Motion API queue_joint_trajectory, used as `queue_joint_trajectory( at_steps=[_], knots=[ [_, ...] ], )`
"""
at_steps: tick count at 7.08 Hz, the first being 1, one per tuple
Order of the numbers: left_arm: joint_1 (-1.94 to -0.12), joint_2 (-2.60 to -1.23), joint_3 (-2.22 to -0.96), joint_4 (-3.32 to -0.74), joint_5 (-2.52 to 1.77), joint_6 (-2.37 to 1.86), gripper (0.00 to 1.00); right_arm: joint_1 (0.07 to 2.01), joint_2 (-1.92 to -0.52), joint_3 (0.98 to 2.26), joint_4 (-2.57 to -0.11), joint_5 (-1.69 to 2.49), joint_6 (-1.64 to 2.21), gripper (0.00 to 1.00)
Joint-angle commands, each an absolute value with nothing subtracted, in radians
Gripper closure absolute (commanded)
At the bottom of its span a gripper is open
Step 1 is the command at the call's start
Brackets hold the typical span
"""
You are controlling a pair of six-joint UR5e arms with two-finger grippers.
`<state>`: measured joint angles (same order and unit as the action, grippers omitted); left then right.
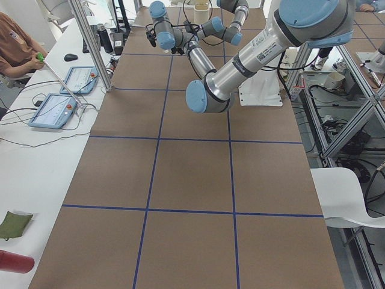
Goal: Left arm hands cup to right arm to dump lemon
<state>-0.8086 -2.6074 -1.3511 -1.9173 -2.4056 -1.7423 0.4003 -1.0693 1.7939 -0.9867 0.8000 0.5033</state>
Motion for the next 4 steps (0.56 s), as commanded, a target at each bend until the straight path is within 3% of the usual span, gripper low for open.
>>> queue_joint_trajectory(
  at_steps=[1, 4],
  knots=[
    [-0.805, -2.606, -1.35, -1.917, -2.407, -1.741, 0.51, 0.4, -1.068, 1.793, -0.988, 0.799, 0.503, 0.58],
    [-0.807, -2.605, -1.351, -1.917, -2.407, -1.738, 0.57, 0.4, -1.069, 1.793, -0.988, 0.801, 0.503, 0.57]
  ],
)
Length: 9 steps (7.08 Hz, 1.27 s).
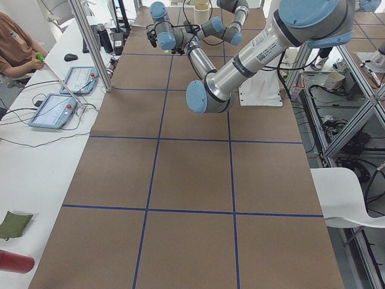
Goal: Left arm hands cup to right arm to dump lemon
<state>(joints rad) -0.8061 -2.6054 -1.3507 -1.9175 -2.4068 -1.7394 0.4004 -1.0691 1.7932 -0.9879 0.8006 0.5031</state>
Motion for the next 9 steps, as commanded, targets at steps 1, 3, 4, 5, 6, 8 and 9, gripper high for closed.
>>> queue_joint_trajectory(
  at_steps=[1, 3, 4, 5, 6, 8, 9],
  knots=[
    [-0.807, -2.605, -1.351, -1.917, -2.407, -1.738, 0.63, 0.4, -1.069, 1.793, -0.988, 0.801, 0.503, 0.57],
    [-0.802, -2.606, -1.348, -1.91, -2.405, -1.746, 1.0, 0.4, -1.068, 1.79, -0.986, 0.802, 0.505, 0.01],
    [-0.805, -2.605, -1.347, -1.914, -2.407, -1.741, 1.0, 0.4, -1.068, 1.789, -0.986, 0.802, 0.505, 0.0],
    [-0.805, -2.606, -1.347, -1.914, -2.407, -1.743, 1.0, 0.4, -1.068, 1.79, -0.986, 0.802, 0.505, 0.0],
    [-0.807, -2.606, -1.347, -1.914, -2.407, -1.747, 1.0, 0.4, -1.068, 1.79, -0.986, 0.802, 0.505, 0.0],
    [-0.831, -2.606, -1.341, -1.908, -2.405, -1.738, 1.0, 0.4, -1.071, 1.79, -0.986, 0.802, 0.505, 0.0],
    [-0.851, -2.606, -1.319, -1.911, -2.407, -1.736, 1.0, 0.4, -1.071, 1.79, -0.986, 0.802, 0.505, 0.0]
  ],
)
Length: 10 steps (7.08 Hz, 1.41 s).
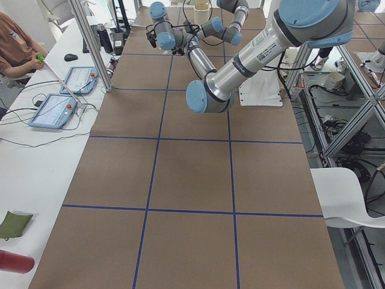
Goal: Left arm hands cup to right arm to dump lemon
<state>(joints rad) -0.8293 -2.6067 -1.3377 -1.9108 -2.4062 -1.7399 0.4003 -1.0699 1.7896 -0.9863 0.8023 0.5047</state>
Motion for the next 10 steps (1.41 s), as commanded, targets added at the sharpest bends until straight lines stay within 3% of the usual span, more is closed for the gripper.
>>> queue_joint_trajectory(
  at_steps=[1, 6, 10],
  knots=[
    [-0.871, -2.606, -1.298, -1.911, -2.407, -1.714, 1.0, 0.4, -1.071, 1.79, -0.986, 0.802, 0.505, 0.0],
    [-1.015, -2.577, -1.227, -1.898, -2.404, -1.502, 1.0, 0.42, -1.071, 1.81, -1.074, 0.828, 0.503, 0.0],
    [-1.152, -2.429, -1.247, -1.898, -2.404, -1.234, 1.0, 0.645, -1.084, 1.822, -1.183, 1.26, 0.514, 0.0]
  ],
)
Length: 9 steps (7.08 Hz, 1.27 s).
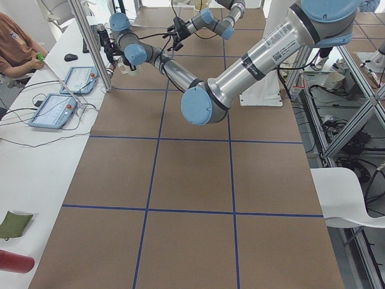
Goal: Left arm hands cup to right arm to dump lemon
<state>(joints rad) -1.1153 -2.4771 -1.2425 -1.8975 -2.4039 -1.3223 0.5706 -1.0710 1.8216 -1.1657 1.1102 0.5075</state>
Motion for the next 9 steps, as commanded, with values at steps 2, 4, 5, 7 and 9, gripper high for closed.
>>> queue_joint_trajectory(
  at_steps=[2, 4, 5, 7, 9],
  knots=[
    [-1.236, -2.317, -1.287, -1.898, -2.402, -1.021, 1.0, 0.823, -1.123, 1.822, -1.28, 1.584, 0.518, 0.0],
    [-1.294, -2.2, -1.31, -1.896, -2.395, -0.832, 1.0, 1.006, -1.158, 1.815, -1.36, 1.93, 0.518, 0.0],
    [-1.296, -2.133, -1.322, -1.896, -2.328, -0.719, 1.0, 1.061, -1.17, 1.822, -1.468, 2.038, 0.518, 0.0],
    [-1.287, -2.045, -1.382, -1.748, -2.22, -0.512, 1.0, 1.145, -1.303, 1.87, -1.491, 2.139, 0.503, 0.0],
    [-1.244, -1.917, -1.614, -1.489, -2.126, -0.463, 1.0, 1.225, -1.434, 1.903, -1.487, 2.251, 0.468, 0.0]
  ],
)
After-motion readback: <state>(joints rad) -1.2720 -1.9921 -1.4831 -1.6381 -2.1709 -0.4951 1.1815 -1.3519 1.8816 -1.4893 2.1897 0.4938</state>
